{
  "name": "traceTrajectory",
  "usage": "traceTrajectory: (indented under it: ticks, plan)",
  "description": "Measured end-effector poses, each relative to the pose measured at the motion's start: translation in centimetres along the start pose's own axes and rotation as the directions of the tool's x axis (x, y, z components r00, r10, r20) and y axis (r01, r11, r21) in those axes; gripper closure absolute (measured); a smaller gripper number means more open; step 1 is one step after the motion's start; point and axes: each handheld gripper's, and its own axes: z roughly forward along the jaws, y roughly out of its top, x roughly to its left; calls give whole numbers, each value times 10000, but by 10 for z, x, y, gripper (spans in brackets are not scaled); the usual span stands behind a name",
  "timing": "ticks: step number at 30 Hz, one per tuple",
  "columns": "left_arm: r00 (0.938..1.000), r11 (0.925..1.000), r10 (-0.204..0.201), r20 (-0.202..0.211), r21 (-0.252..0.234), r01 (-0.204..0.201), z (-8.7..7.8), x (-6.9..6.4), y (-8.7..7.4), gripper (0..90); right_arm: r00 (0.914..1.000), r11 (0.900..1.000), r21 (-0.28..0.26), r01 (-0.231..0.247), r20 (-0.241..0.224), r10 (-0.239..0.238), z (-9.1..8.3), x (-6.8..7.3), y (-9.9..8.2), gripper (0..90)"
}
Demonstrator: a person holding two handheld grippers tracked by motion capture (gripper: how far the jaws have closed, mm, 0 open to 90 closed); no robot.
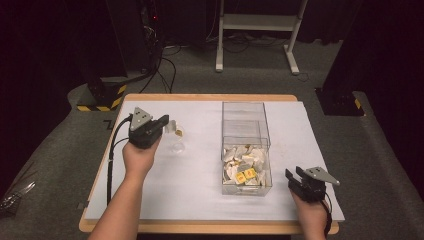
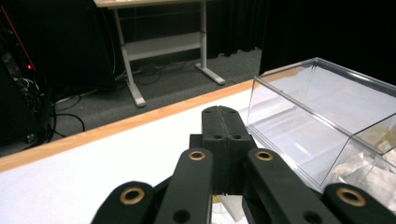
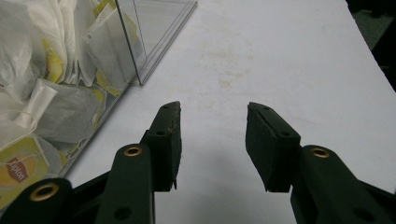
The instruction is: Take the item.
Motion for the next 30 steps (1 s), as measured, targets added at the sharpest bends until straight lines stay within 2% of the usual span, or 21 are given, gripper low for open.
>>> traceTrajectory:
  ticks: [16, 23, 27, 30]
  plan:
    - [9995, 9957, -202, -252, 895, 224, 26, 1, -23, 900, 10000, 10000, 25, 34, -52, -33, 0, 0, 0, 563]
    - [9993, 9931, -242, -273, 1139, 272, 35, 0, -27, 900, 10000, 10000, 10, 11, -49, -11, 0, 1, 0, 557]
    - [9992, 9932, -324, -220, 1115, 347, 36, -1, -27, 900, 9999, 10000, 5, 75, -70, -75, 1, 2, 0, 548]
    - [9990, 9937, -333, -310, 1062, 364, 34, -3, -28, 769, 10000, 10000, -22, 50, -47, -50, 0, 2, 0, 547]
